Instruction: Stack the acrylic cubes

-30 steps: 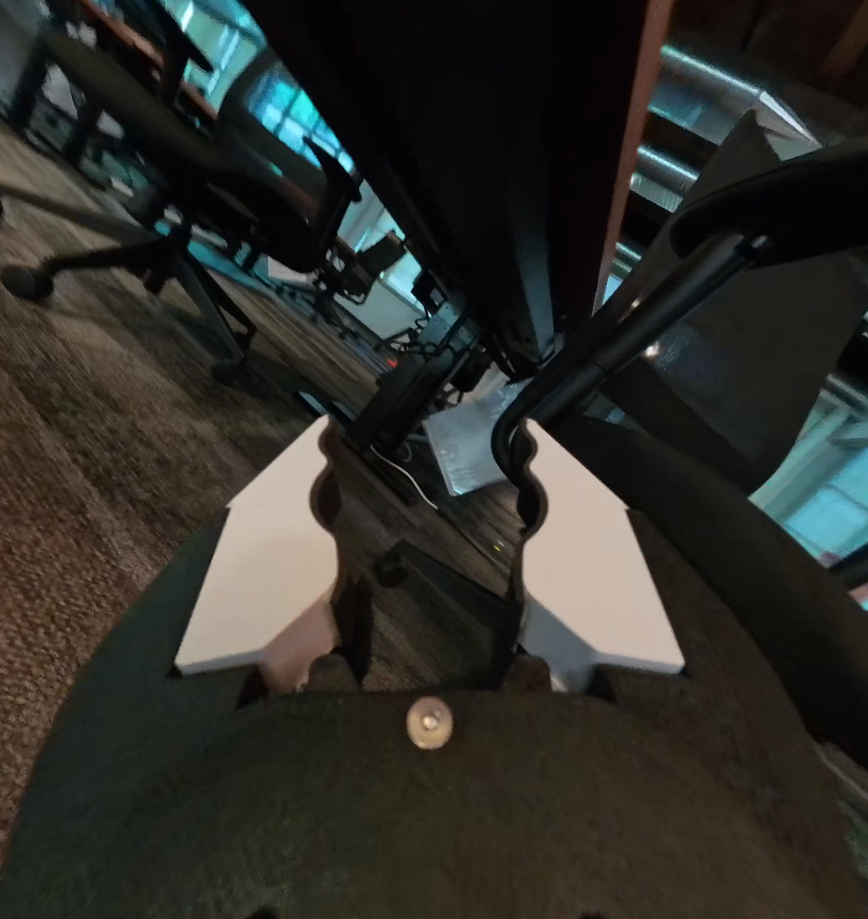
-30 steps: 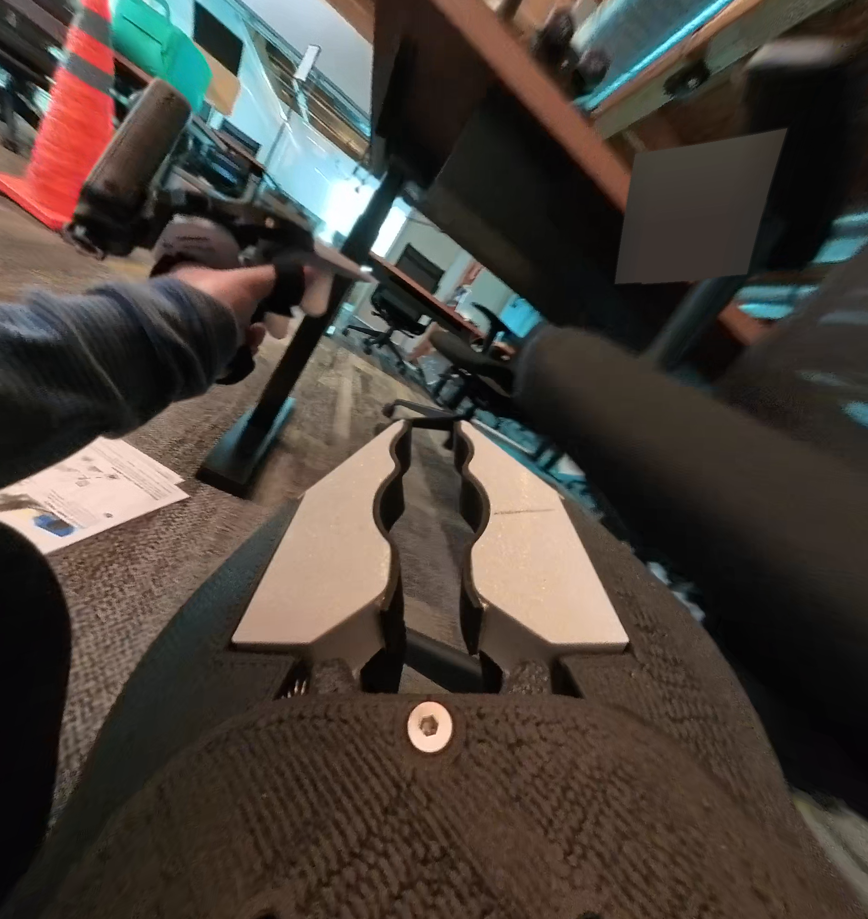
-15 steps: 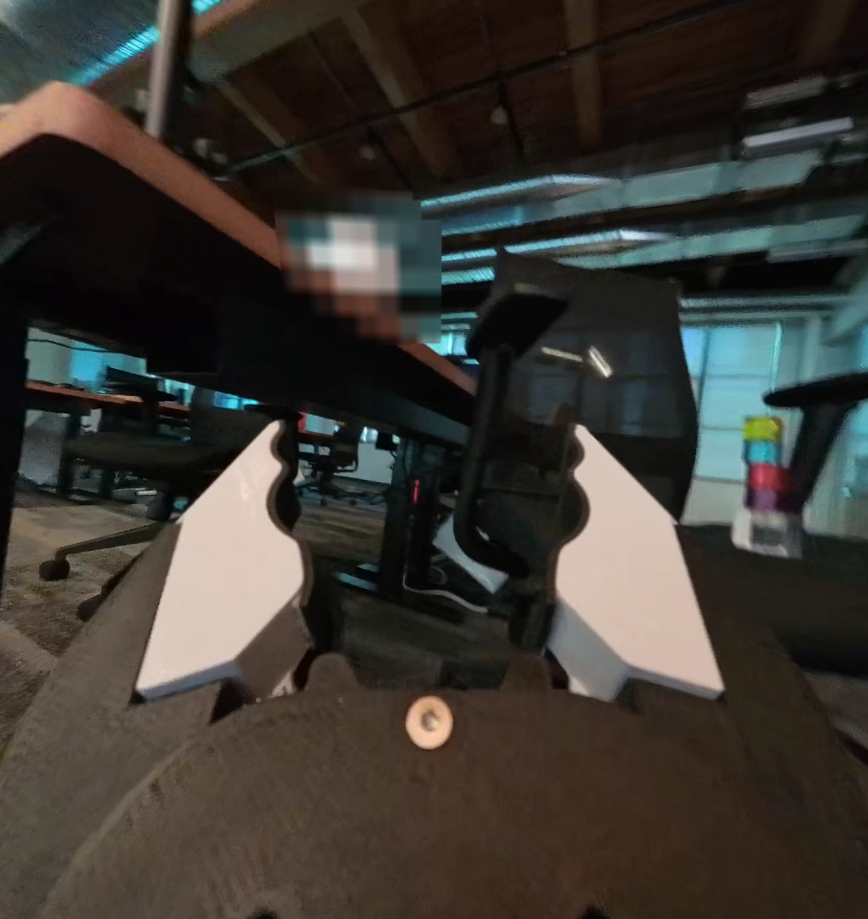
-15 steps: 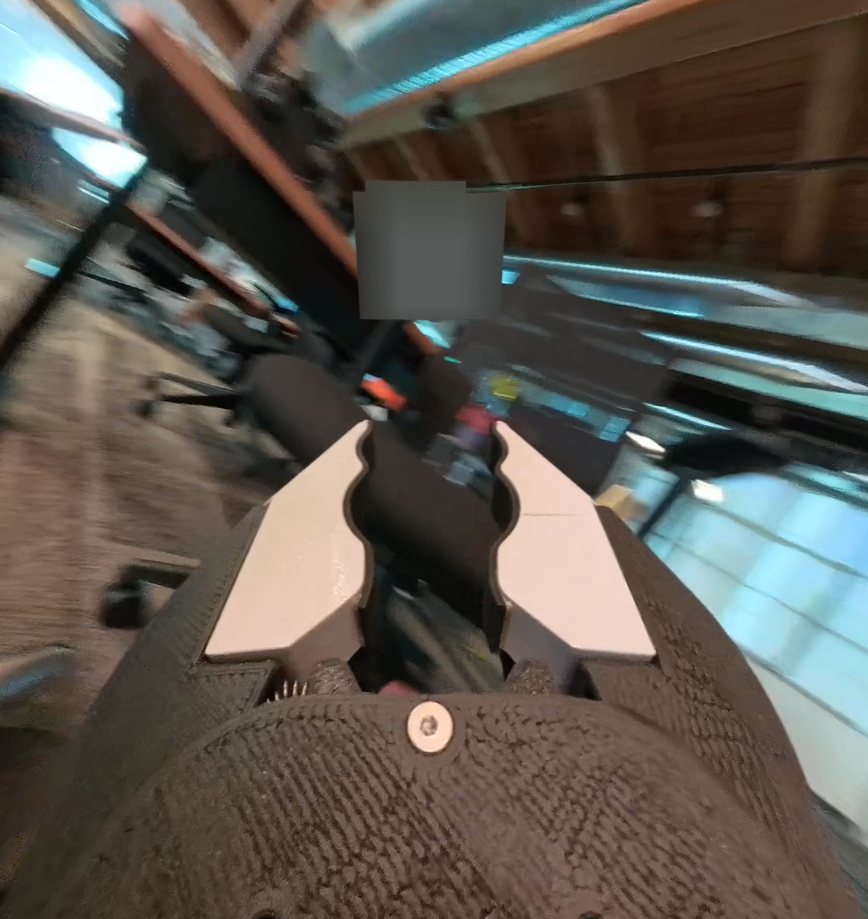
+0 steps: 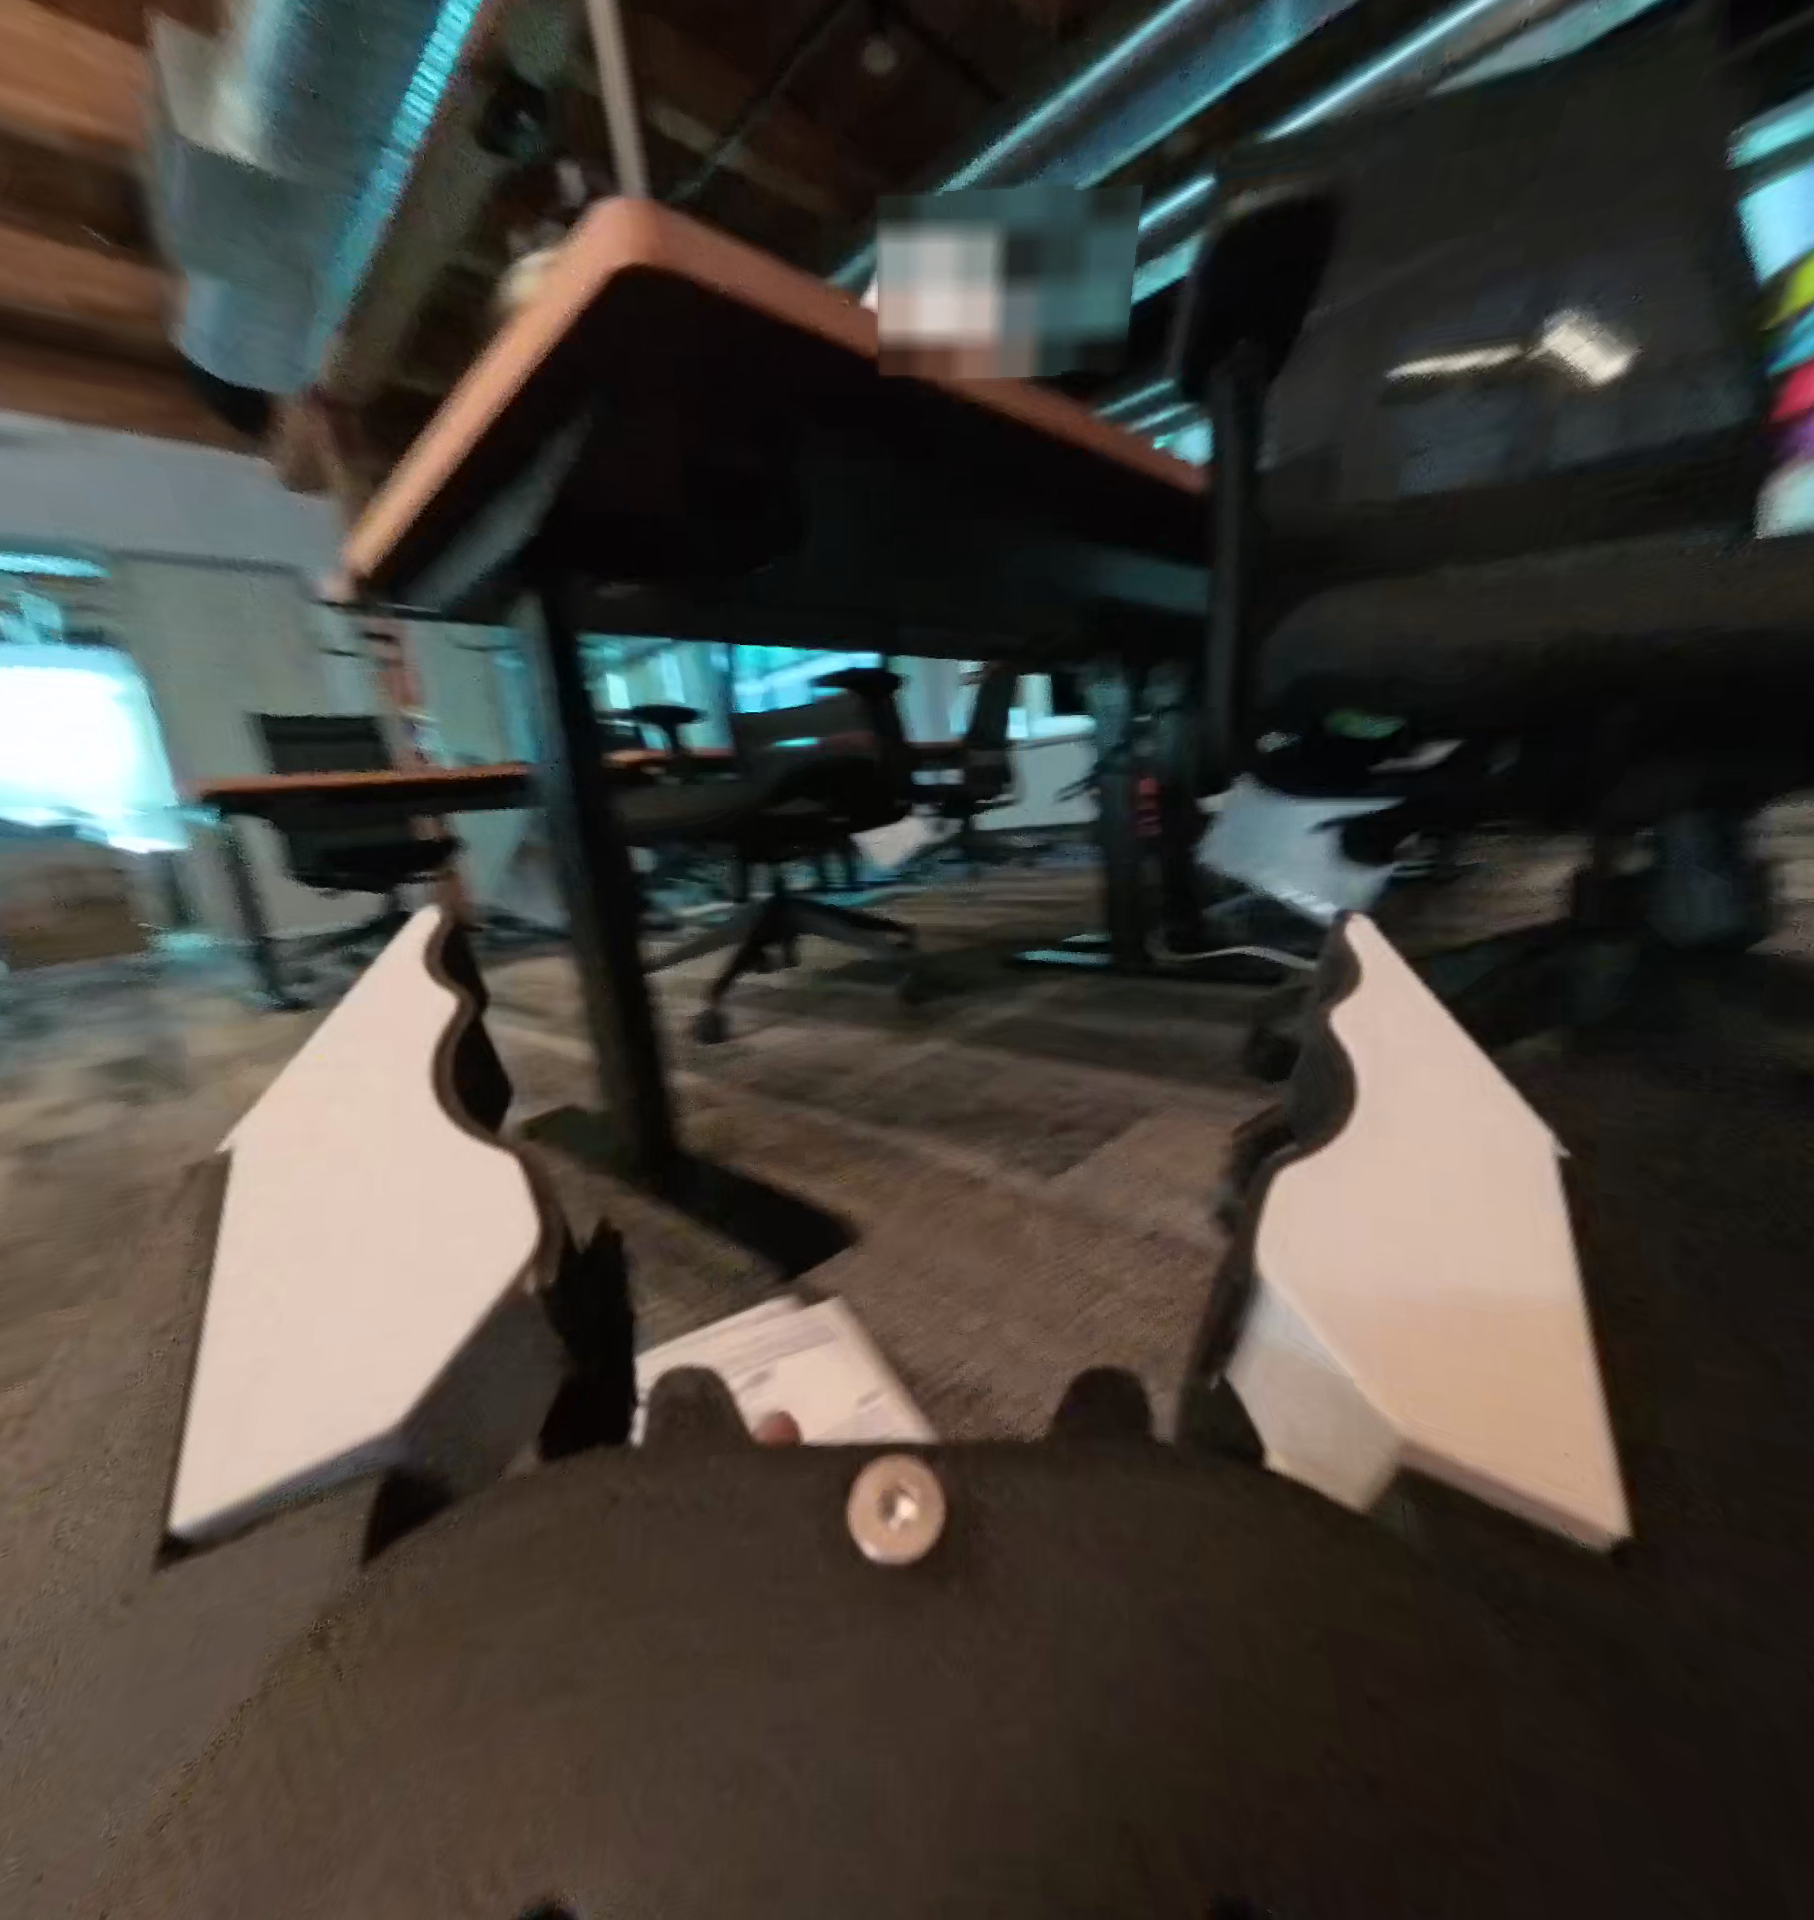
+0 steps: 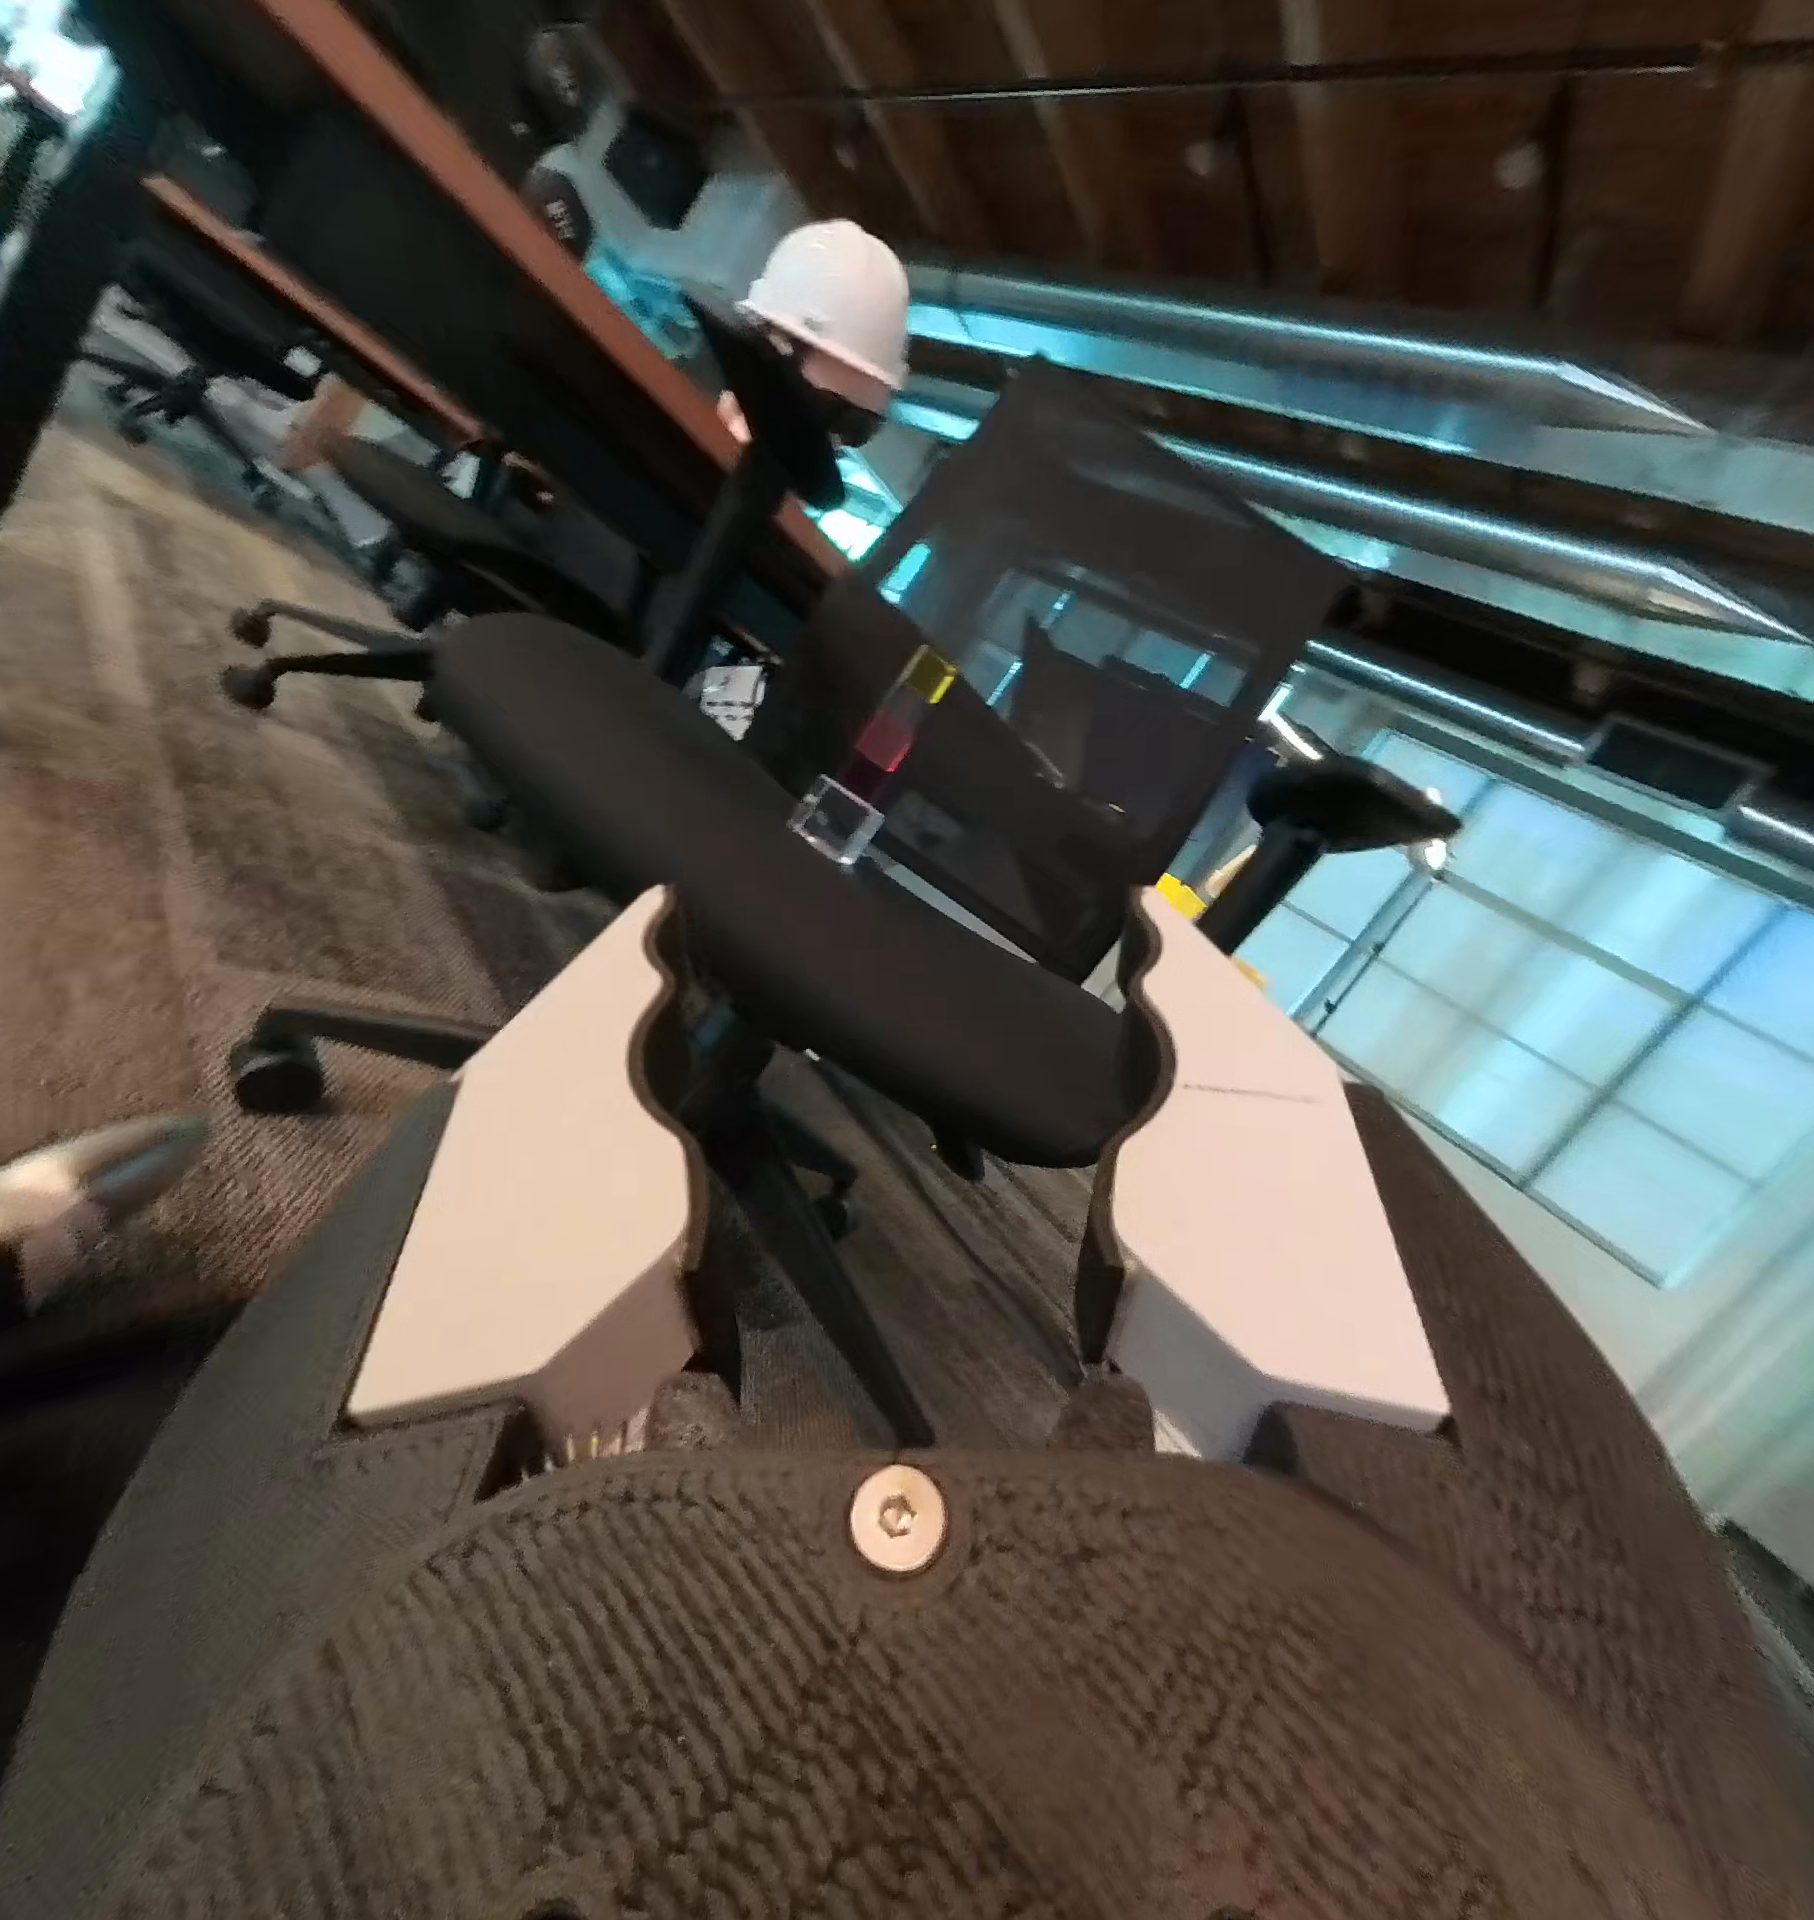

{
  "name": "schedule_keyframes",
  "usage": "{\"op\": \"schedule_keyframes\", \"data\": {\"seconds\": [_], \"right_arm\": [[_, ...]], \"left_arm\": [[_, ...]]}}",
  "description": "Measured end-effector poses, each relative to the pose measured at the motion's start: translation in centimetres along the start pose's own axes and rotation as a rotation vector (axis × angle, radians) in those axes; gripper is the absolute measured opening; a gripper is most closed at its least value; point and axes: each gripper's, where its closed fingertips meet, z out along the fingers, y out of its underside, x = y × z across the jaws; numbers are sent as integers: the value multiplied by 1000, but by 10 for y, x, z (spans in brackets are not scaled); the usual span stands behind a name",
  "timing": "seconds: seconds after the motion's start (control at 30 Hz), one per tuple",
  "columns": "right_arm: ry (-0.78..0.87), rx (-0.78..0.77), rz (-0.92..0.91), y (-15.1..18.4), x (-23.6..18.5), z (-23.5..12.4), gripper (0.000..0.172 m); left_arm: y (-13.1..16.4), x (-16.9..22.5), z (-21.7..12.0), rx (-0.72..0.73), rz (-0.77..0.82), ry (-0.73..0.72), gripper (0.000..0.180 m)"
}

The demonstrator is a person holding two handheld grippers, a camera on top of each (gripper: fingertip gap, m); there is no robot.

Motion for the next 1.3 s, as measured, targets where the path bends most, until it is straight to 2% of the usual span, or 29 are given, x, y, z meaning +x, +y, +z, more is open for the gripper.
{"op": "schedule_keyframes", "data": {"seconds": [0.07, 0.17, 0.27, 0.4, 0.47, 0.53, 0.6, 0.67, 0.77, 0.83, 0.9, 1.0, 1.1, 1.17, 1.23, 1.3], "right_arm": [[-27, -14, -10, -2, -1, -3, 86], [-79, -38, -25, -10, 0, 3, 91], [-114, -41, -52, -29, 0, 23, 95], [-111, -7, -124, -58, 1, 61, 96], [-109, 8, -139, -69, 5, 84, 97], [-95, 2, -168, -78, 15, 109, 103], [-64, -18, -203, -84, 30, 134, 113], [-6, -37, -216, -92, 50, 153, 121], [90, -27, -190, -113, 79, 173, 132], [151, 35, -237, -137, 94, 187, 132], [202, 127, -280, -161, 103, 209, 132], [218, 279, -238, -184, 104, 258, 133], [211, 381, -189, -199, 106, 323, 133], [184, 394, -184, -213, 114, 376, 134], [179, 369, -254, -236, 129, 424, 136], [241, 336, -295, -262, 156, 457, 137]], "left_arm": [[53, -31, -49, -48, 83, -60, 153], [154, -65, -115, -268, 99, -66, 157], [196, -79, -152, -300, 140, -24, 157], [214, -84, -152, -289, 90, 21, 157], [223, -77, -148, -346, 78, 82, 157], [222, -72, -150, -340, 81, 117, 157], [212, -69, -155, -268, 70, 147, 154], [216, -91, -152, -300, -64, 60, 157], [216, -106, -154, -279, -327, 71, 157], [222, -102, -152, -317, -347, 89, 157], [233, -92, -149, -404, -289, 113, 157], [246, -93, -147, -488, -293, 94, 157], [261, -109, -146, -562, -406, 9, 157], [278, -114, -148, -658, -474, -32, 154], [293, -119, -150, -742, -512, -81, 153], [299, -123, -152, -771, -549, -111, 150]]}}
